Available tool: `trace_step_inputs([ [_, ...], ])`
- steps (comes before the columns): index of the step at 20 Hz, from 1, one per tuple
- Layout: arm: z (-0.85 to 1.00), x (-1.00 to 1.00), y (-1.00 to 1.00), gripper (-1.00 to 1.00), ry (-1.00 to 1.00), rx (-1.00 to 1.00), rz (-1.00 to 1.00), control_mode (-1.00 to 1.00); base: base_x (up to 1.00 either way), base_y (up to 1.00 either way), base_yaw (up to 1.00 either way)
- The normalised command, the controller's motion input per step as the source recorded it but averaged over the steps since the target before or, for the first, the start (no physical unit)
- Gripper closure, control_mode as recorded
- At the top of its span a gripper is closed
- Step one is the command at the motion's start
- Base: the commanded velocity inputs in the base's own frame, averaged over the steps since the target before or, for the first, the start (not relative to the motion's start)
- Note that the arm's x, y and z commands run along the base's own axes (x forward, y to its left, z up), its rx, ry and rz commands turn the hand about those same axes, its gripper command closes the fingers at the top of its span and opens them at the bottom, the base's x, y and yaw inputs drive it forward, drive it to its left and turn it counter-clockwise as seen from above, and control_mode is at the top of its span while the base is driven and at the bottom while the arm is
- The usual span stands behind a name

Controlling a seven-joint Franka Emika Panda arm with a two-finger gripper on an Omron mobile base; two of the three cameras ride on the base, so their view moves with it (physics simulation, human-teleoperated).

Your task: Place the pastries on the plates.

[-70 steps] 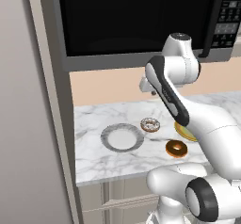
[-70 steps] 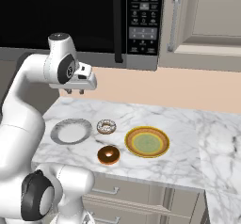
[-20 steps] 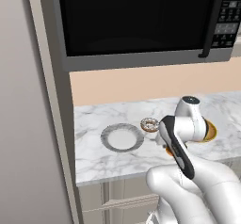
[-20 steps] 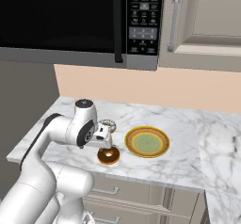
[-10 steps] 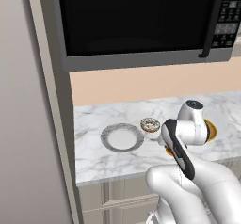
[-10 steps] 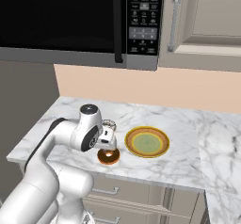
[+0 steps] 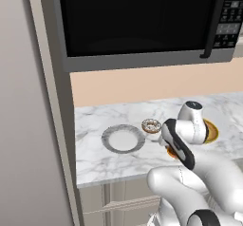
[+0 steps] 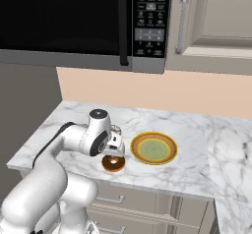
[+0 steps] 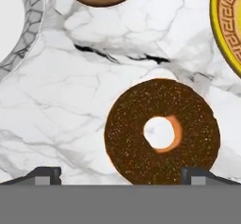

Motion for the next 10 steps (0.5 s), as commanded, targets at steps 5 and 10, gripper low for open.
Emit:
trace_step_inputs([
  [5,-0.43,0.00,0.00,-1.00,0.00,0.00,0.00,-1.00,0.00,0.00,0.00],
  [10,-0.44,0.00,0.17,-1.00,0.00,0.00,-0.01,-1.00,0.00,0.00,0.00],
])
